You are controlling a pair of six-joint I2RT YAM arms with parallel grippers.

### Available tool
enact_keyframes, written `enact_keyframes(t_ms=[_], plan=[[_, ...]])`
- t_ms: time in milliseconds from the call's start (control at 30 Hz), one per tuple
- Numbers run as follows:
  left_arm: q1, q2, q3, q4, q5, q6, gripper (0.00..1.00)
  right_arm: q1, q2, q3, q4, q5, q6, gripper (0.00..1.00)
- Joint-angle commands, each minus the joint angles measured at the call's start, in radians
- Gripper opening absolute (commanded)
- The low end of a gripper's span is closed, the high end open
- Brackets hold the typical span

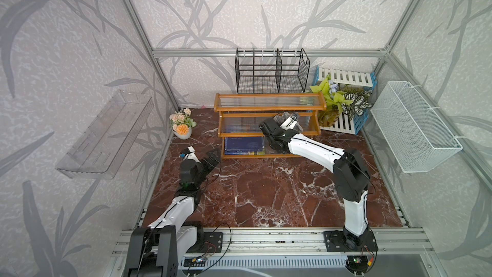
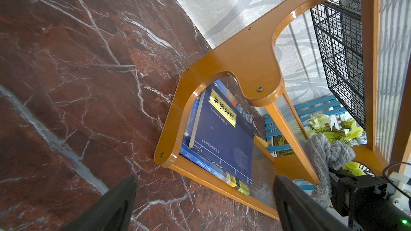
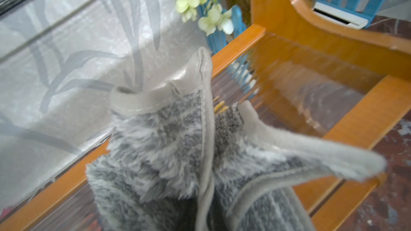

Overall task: Wipe the bookshelf clean with a cloth
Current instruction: Wipe the dust from the shelf.

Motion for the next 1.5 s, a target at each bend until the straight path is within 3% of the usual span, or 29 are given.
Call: enact_keyframes(t_ms=[0, 267, 533, 700, 1100, 1300, 1467], plan=[[0.007, -0.022, -0.007, -0.019, -0.016, 0.021, 1.00, -0.050, -0.036, -0.114, -0.063, 0.009, 0.025, 0.00], [0.008, -0.035, -0.007, -0.028, -0.021, 0.024, 1.00, -0.121, -0.135, -0.250, 0.035, -0.007, -0.023, 0.00], [0.008, -0.024, -0.005, -0.015, -0.011, 0.019, 1.00, -0.062, -0.118, -0.246, 0.258, -0.201, -0.239, 0.00], [0.008, -0.014, -0.004, -0.011, 0.002, 0.020, 1.00, 0.048, -0.027, -0.140, 0.309, -0.269, -0.334, 0.00], [0.007, -0.011, -0.015, 0.009, 0.018, 0.008, 1.00, 0.253, 0.282, 0.263, 0.271, -0.367, -0.398, 0.00], [0.007, -0.006, -0.022, 0.024, 0.023, 0.004, 1.00, 0.280, 0.381, 0.417, 0.229, -0.422, -0.412, 0.00], [0.007, 0.000, -0.024, 0.030, 0.026, 0.001, 1.00, 0.281, 0.420, 0.504, 0.150, -0.383, -0.405, 0.00]])
